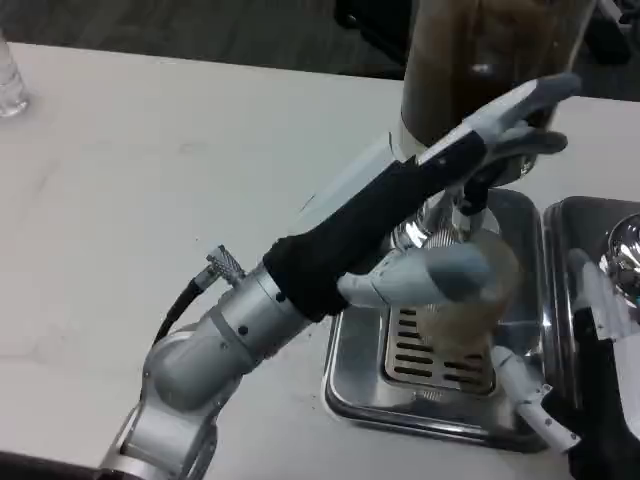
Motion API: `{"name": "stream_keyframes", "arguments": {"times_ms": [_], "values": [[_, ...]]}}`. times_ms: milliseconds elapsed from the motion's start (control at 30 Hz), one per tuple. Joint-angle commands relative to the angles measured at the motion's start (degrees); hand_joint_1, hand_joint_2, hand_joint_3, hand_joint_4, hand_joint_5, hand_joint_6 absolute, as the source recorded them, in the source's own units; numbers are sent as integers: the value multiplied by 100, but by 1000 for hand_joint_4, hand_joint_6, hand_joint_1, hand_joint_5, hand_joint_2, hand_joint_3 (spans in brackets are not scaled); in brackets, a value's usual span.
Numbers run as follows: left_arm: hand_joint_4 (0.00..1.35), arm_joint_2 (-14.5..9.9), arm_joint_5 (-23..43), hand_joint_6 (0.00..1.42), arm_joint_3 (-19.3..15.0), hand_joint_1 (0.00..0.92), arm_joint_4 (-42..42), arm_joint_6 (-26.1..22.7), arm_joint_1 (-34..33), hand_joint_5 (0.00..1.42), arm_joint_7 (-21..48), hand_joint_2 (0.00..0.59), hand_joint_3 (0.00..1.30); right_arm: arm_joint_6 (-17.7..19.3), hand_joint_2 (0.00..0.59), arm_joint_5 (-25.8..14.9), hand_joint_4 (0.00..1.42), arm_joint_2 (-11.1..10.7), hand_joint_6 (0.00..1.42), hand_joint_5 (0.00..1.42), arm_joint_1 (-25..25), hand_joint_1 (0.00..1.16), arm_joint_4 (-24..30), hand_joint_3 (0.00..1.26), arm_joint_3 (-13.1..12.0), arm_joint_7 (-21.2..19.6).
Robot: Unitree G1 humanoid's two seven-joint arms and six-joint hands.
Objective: Grasp the cup under the faucet to collect the drink, then remove the cup.
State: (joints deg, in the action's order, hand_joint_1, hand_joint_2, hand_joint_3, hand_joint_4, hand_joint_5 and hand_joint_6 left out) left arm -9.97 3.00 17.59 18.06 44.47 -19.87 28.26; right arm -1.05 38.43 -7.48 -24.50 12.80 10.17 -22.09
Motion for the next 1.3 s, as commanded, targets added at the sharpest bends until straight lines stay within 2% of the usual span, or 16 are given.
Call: {"name": "stream_keyframes", "arguments": {"times_ms": [33, 367, 533, 567, 700, 733, 800, 1000, 1300], "values": [[0, -22, -373, 81, 282, 0, -109, -9, 142, 164, 179, 86, 49, 134, 325, -100, 0, -8, 0, 0, 27, 291, -60, 0, -56, -21], [0, -9, -715, 85, 390, 0, -91, 74, 250, 164, 38, 88, 55, 297, 331, -337, 0, -114, 0, 0, 149, 294, -174, 0, -118, 123], [0, -2, -717, 86, 367, 0, -83, 66, 247, 164, -37, 87, 61, 498, 303, -724, 0, -239, 0, 0, 310, 436, -343, 0, -158, 439], [0, -4, -722, 86, 364, 0, -79, 63, 240, 164, -45, 87, 63, 547, 283, -823, 0, -270, 0, 0, 350, 463, -386, 0, -165, 520], [0, -19, -727, 86, 320, 0, -69, 53, 214, 164, -88, 90, 69, 710, 262, -1261, 0, -299, 0, 0, 520, 511, -612, 0, -234, 843], [0, -25, -727, 86, 301, 0, -72, 45, 211, 164, -105, 91, 70, 733, 239, -1312, 0, -299, 0, 0, 549, 548, -655, 0, -251, 886], [0, -36, -741, 87, 272, 0, -67, 46, 202, 164, -128, 92, 71, 769, 232, -1430, 0, -329, 0, 0, 686, 578, -793, 0, -278, 1026], [0, -61, -766, 87, 214, 0, -45, 48, 172, 167, -153, 93, 80, 971, 227, -1875, 0, -292, 0, 0, 1038, 609, -1202, 0, -372, 1286], [0, -52, -763, 75, 202, 0, -25, 21, 166, 171, -189, 99, 95, 1150, 217, -2020, 0, -183, 0, 0, 1309, 615, -1591, 0, -340, 1299]]}}
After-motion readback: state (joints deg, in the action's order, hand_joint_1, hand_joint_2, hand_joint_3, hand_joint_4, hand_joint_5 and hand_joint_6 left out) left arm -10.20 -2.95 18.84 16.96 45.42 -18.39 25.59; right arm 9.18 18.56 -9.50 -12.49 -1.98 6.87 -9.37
